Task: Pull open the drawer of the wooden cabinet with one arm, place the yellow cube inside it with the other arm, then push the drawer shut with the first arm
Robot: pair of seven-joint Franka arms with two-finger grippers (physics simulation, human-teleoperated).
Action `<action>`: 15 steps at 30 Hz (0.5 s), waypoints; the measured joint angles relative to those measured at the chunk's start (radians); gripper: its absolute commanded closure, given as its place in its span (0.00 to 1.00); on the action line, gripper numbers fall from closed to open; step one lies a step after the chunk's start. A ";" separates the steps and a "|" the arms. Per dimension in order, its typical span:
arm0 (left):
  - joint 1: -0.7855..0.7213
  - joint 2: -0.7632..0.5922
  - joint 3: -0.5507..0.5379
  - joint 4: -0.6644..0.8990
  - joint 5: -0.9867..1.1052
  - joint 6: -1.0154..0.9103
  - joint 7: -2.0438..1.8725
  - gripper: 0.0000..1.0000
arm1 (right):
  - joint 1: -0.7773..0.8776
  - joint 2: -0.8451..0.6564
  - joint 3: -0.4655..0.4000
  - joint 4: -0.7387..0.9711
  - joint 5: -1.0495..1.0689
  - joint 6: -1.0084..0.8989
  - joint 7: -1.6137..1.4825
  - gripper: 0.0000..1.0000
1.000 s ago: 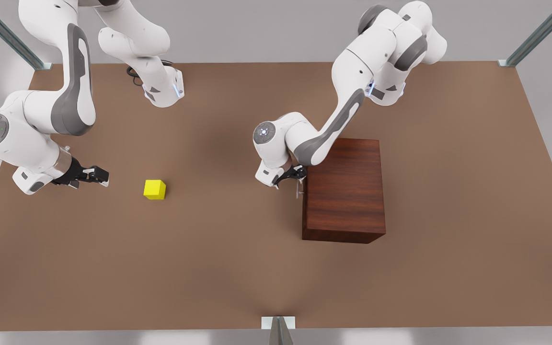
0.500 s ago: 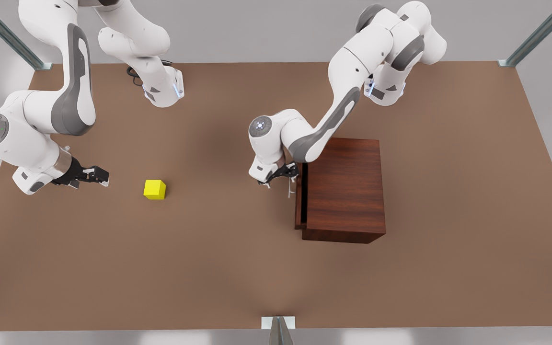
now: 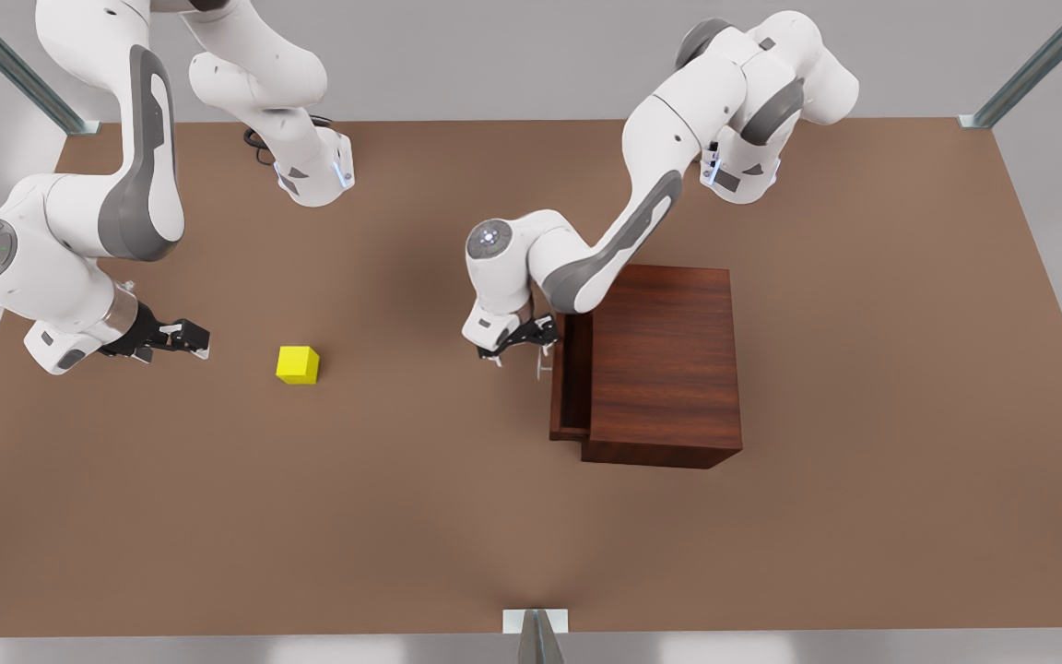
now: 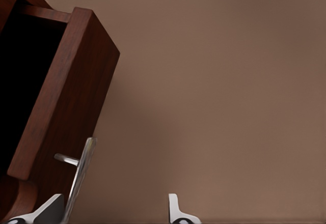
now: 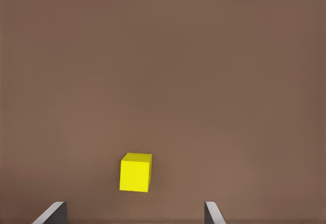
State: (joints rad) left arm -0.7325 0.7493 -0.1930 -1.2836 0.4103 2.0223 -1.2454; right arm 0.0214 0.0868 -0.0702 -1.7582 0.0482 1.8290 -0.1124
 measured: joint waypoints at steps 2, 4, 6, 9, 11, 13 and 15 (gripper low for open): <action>-0.005 0.003 0.001 0.005 0.000 0.000 -0.002 0.00 | 0.000 0.000 0.000 0.000 0.000 0.000 0.000 0.00; -0.010 0.013 0.001 0.018 0.001 0.001 -0.004 0.00 | 0.000 0.000 0.000 0.000 0.000 0.000 0.000 0.00; -0.014 0.023 0.001 0.025 0.001 0.001 -0.006 0.00 | 0.000 0.000 0.000 0.001 0.000 0.000 0.000 0.00; -0.020 0.036 0.001 0.038 0.002 0.003 -0.008 0.00 | 0.000 0.000 0.000 0.000 0.000 0.000 0.000 0.00; -0.023 0.039 0.002 0.046 0.003 0.004 -0.009 0.00 | 0.000 0.000 0.000 0.000 0.000 0.000 0.000 0.00; -0.027 0.040 0.003 0.049 0.003 0.005 -0.010 0.00 | 0.000 0.000 0.000 0.001 0.000 0.000 0.000 0.00; -0.031 0.044 0.004 0.060 0.003 0.005 -0.011 0.00 | 0.000 0.000 0.000 0.001 0.000 0.000 0.000 0.00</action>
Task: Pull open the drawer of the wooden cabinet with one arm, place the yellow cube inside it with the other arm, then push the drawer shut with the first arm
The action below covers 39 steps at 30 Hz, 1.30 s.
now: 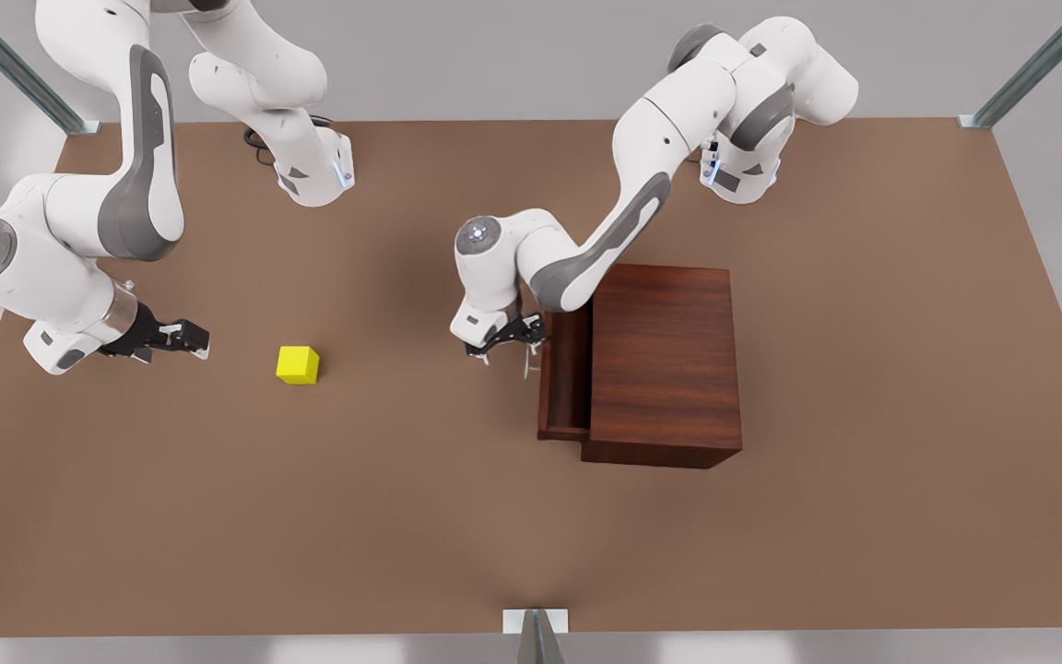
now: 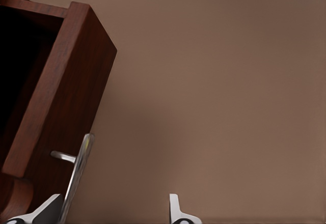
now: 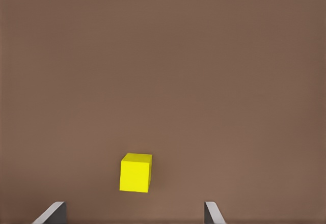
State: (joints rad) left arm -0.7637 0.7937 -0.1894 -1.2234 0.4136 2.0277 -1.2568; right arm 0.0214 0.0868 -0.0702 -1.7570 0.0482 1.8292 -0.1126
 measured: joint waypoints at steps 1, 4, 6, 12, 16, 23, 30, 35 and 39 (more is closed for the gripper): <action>-0.002 0.002 0.000 0.005 0.000 0.000 -0.001 0.00 | 0.000 0.000 0.000 0.000 0.000 0.000 0.000 0.00; -0.007 0.005 0.001 0.011 0.000 0.001 -0.002 0.00 | 0.000 0.000 0.000 0.003 0.000 0.000 0.000 0.00; -0.011 0.005 0.001 0.012 0.000 0.001 -0.003 0.00 | 0.000 0.000 0.000 0.004 0.000 0.000 0.000 0.00; -0.026 0.025 0.002 0.044 0.002 0.003 -0.005 0.00 | 0.002 0.009 -0.001 0.026 0.004 0.000 0.094 0.00; -0.038 0.039 0.004 0.069 0.002 0.003 -0.007 0.00 | -0.005 0.004 -0.014 0.033 0.013 -0.005 0.252 0.00; -0.025 -0.027 -0.053 0.244 -0.028 -0.185 0.018 0.00 | -0.006 0.022 -0.005 0.033 0.015 0.021 0.584 0.00; 0.545 -0.289 -0.060 0.229 -0.184 -0.524 0.215 0.00 | 0.083 0.050 0.010 -0.106 0.023 0.158 0.941 0.00; 0.857 -0.652 -0.035 -0.346 -0.285 -0.439 0.458 0.00 | 0.116 0.038 0.011 -0.263 0.030 0.290 1.157 0.00; 0.854 -0.647 -0.033 -0.372 -0.319 -0.379 0.609 0.00 | 0.117 0.031 0.010 -0.368 0.032 0.392 1.292 0.00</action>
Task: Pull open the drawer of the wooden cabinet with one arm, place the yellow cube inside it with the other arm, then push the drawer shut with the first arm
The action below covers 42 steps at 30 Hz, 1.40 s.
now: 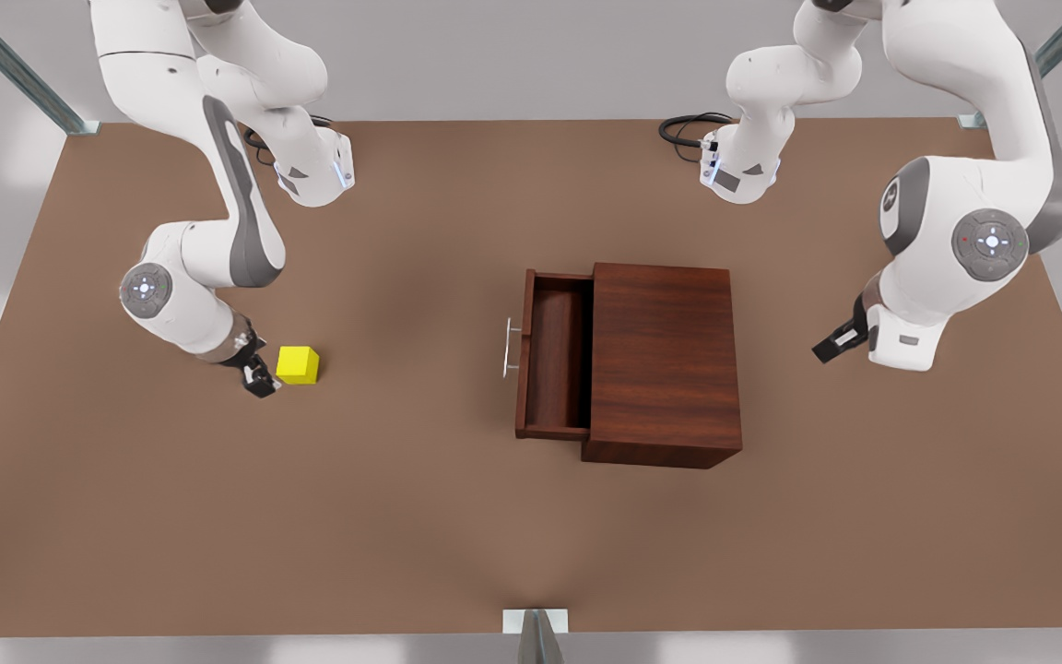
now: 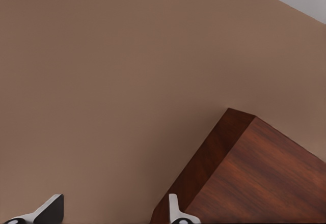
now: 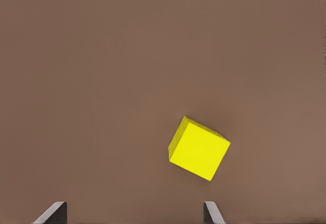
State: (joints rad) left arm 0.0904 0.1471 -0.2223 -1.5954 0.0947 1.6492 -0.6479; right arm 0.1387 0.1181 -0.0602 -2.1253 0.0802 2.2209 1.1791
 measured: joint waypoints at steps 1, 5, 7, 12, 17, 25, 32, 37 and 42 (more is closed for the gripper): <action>0.005 0.003 0.000 -0.001 -0.008 0.011 0.033 0.00 | -0.004 0.001 -0.001 -0.024 0.000 0.027 0.032 0.00; 0.015 0.013 -0.005 -0.004 -0.024 0.047 0.148 0.00 | -0.016 0.013 -0.003 -0.081 0.000 0.114 0.151 0.00; 0.008 0.022 -0.006 0.009 -0.028 0.057 0.196 0.00 | -0.023 0.020 -0.005 -0.103 0.000 0.147 0.201 0.00; 0.008 0.030 -0.006 0.020 -0.031 0.071 0.296 0.00 | -0.036 0.025 -0.006 -0.175 -0.001 0.229 0.305 0.00; 0.006 0.030 -0.007 0.015 -0.031 0.077 0.372 0.00 | -0.052 0.031 -0.006 -0.209 -0.009 0.299 0.382 0.00; 0.007 0.030 -0.008 0.011 -0.031 0.080 0.457 0.00 | -0.051 0.036 -0.006 -0.274 -0.049 0.377 0.469 0.00; 0.005 0.030 -0.010 0.009 -0.030 0.082 0.505 0.00 | -0.052 0.065 -0.007 -0.294 -0.092 0.395 0.519 0.00; 0.004 0.030 -0.010 0.009 -0.030 0.082 0.529 0.00 | -0.051 0.092 -0.007 -0.294 -0.115 0.400 0.545 0.00; 0.003 0.030 -0.010 0.009 -0.030 0.082 0.548 0.00 | -0.050 0.109 -0.007 -0.294 -0.129 0.402 0.564 0.00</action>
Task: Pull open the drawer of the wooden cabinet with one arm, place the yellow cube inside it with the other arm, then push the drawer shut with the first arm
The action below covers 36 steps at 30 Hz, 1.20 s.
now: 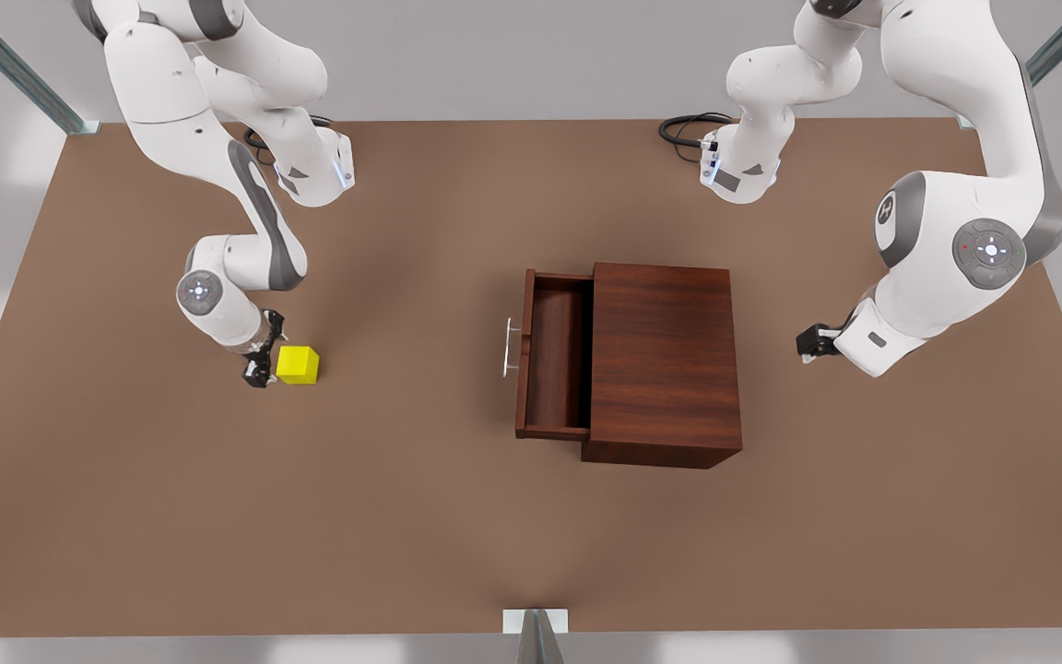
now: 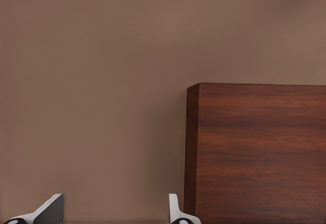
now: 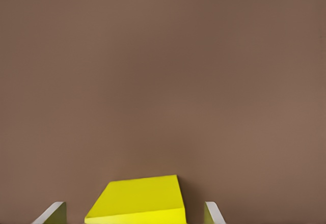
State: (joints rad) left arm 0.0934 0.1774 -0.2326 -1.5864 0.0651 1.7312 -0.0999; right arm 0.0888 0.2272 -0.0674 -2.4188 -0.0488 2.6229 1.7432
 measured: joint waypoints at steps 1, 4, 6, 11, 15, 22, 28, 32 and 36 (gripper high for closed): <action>0.000 0.000 0.000 0.000 0.000 0.000 0.003 0.00 | 0.000 0.004 0.000 0.000 -0.001 0.000 0.003 0.00; 0.000 0.000 0.000 0.000 0.000 0.000 0.012 0.00 | 0.004 0.016 0.000 0.002 -0.003 0.002 0.012 0.00; 0.000 0.000 0.000 0.000 0.000 0.000 0.016 0.00 | 0.007 0.023 0.001 0.004 -0.004 0.004 0.017 0.00; -0.001 0.000 0.000 0.000 0.001 0.001 0.026 0.00 | 0.023 0.049 0.005 0.012 -0.005 0.008 0.028 0.00; -0.002 0.000 -0.001 0.000 0.003 0.001 0.032 0.00 | 0.025 0.073 0.006 0.018 -0.005 0.019 0.035 0.00; -0.002 0.000 -0.001 0.000 0.003 0.001 0.040 0.00 | 0.026 0.094 0.006 0.022 -0.005 0.042 0.046 0.07; -0.003 0.001 -0.001 0.000 0.004 0.001 0.044 0.00 | 0.026 0.090 0.010 0.022 -0.008 0.055 0.059 0.42; -0.002 0.001 -0.001 0.000 0.005 0.001 0.046 0.00 | 0.025 0.029 0.025 0.026 -0.007 0.056 0.067 0.42; -0.002 0.001 -0.002 0.000 0.006 0.001 0.048 0.00 | 0.025 -0.026 0.081 0.126 0.000 -0.020 0.080 0.42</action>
State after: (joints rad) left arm 0.0912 0.1786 -0.2341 -1.5866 0.0710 1.7323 -0.0521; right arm 0.1143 0.2008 0.0136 -2.2932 -0.0486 2.6025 1.8235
